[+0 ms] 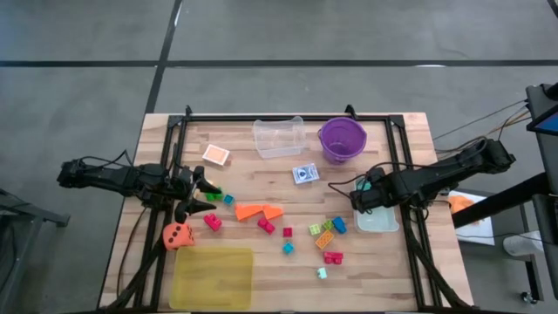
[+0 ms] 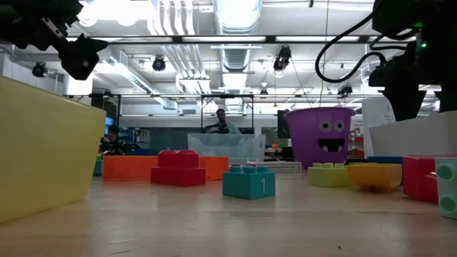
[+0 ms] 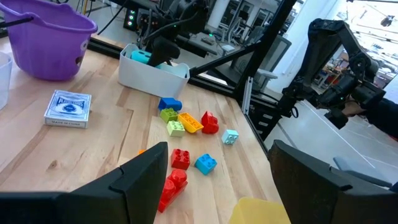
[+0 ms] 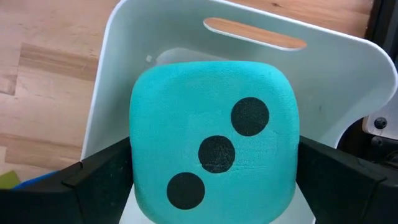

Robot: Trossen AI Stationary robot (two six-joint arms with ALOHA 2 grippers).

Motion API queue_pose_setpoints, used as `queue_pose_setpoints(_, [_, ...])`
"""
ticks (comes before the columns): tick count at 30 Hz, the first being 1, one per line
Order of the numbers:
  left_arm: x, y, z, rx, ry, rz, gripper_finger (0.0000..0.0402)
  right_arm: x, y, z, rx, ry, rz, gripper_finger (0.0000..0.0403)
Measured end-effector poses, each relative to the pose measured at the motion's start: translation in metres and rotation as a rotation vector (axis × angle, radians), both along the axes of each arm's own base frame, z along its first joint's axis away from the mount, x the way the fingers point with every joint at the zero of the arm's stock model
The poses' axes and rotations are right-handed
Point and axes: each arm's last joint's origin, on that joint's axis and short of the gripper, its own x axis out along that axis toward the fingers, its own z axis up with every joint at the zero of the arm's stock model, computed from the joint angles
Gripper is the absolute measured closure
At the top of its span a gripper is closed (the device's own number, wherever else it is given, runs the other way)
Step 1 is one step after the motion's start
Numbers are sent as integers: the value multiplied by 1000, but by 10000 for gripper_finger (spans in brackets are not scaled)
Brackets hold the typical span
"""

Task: Pick & Place Toys
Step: Put the light blue dice into the white bin

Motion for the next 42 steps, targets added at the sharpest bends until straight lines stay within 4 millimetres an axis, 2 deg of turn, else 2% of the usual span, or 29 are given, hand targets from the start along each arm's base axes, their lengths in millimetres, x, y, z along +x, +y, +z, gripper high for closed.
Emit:
queue_pose_setpoints(14, [0, 0, 0, 0, 0, 0, 128, -3, -2, 5, -21, -32, -3, 17])
queue_pose_setpoints(19, [0, 0, 0, 0, 0, 0, 128, -9, -3, 3, -27, 38, -46, 17])
queue_pose_setpoints(34, [0, 0, 0, 1, 3, 0, 128, 1, 0, 4, 8, -51, 45, 17])
queue_pose_setpoints(40, [0, 0, 0, 1, 3, 0, 128, 1, 0, 4, 8, -51, 38, 17])
queue_pose_setpoints(42, [0, 0, 0, 1, 2, 0, 128, 0, 0, 4, 8, -56, -12, 16])
